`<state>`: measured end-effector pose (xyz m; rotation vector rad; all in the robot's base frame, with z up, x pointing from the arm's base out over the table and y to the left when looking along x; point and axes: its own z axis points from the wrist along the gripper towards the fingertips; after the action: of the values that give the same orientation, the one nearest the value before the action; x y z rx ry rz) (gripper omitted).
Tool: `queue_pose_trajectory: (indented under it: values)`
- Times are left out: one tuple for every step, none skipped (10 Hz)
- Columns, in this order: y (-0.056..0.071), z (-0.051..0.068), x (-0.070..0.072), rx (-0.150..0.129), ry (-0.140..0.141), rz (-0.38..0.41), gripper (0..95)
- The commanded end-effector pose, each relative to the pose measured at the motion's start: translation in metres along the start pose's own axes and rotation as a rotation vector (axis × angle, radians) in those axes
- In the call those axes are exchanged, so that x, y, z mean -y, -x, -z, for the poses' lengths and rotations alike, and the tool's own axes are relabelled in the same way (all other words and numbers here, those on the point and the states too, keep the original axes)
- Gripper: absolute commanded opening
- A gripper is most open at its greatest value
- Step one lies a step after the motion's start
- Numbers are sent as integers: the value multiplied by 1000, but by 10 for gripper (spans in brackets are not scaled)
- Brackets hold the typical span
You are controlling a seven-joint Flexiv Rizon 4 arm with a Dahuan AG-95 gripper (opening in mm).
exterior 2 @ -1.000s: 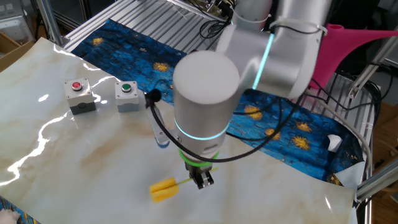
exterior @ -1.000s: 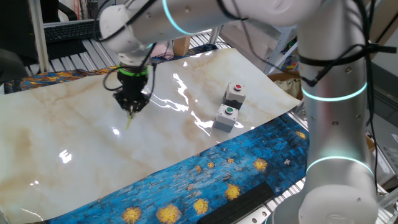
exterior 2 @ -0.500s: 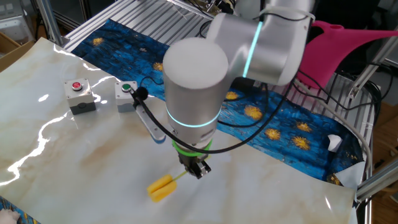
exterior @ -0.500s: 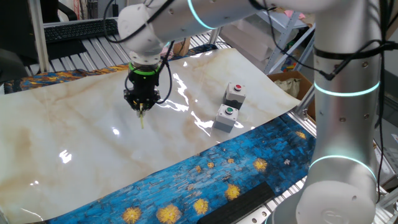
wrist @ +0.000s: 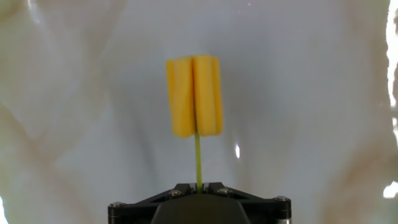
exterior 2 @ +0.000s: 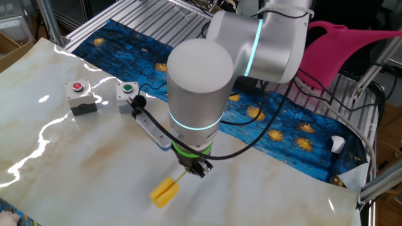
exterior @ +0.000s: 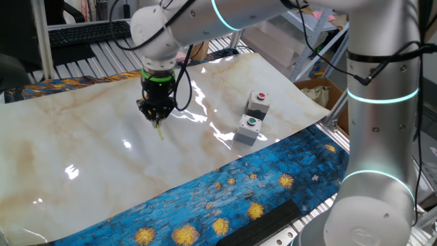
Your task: Scrub the table with a brush
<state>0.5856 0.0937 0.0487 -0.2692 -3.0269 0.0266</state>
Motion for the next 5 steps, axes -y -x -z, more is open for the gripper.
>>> queue_pose_trajectory:
  values:
    - [0, 1, 2, 8, 21, 14, 0]
    - [0, 1, 2, 4, 41, 6, 0]
    - [0, 1, 2, 13, 41, 10, 0]
    - [0, 1, 2, 26, 44, 15, 0]
    - [0, 1, 2, 40, 40, 30, 0]
